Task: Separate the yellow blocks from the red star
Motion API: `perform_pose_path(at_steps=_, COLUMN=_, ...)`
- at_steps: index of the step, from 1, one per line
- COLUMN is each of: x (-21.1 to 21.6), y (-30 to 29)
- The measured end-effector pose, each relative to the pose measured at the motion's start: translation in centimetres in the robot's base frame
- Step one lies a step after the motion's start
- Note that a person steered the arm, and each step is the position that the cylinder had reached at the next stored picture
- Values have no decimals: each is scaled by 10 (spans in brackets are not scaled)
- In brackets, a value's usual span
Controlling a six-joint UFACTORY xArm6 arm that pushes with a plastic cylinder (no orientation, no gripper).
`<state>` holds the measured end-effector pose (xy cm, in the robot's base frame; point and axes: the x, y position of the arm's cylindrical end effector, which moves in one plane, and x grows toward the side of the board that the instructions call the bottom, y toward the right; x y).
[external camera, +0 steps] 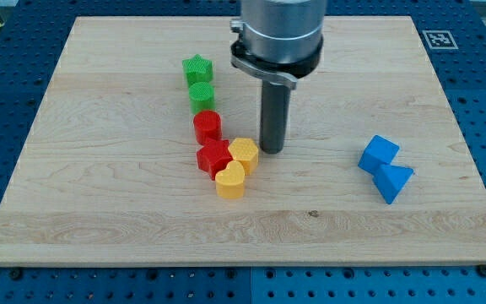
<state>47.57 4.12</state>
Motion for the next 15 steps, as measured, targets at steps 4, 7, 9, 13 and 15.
perform_pose_path(at_steps=4, x=112, y=-4)
perform_pose_path(at_steps=7, x=89, y=-85)
perform_pose_path(at_steps=9, x=93, y=-137)
perform_pose_path(at_steps=13, x=70, y=-121)
perform_pose_path(at_steps=15, x=70, y=-93)
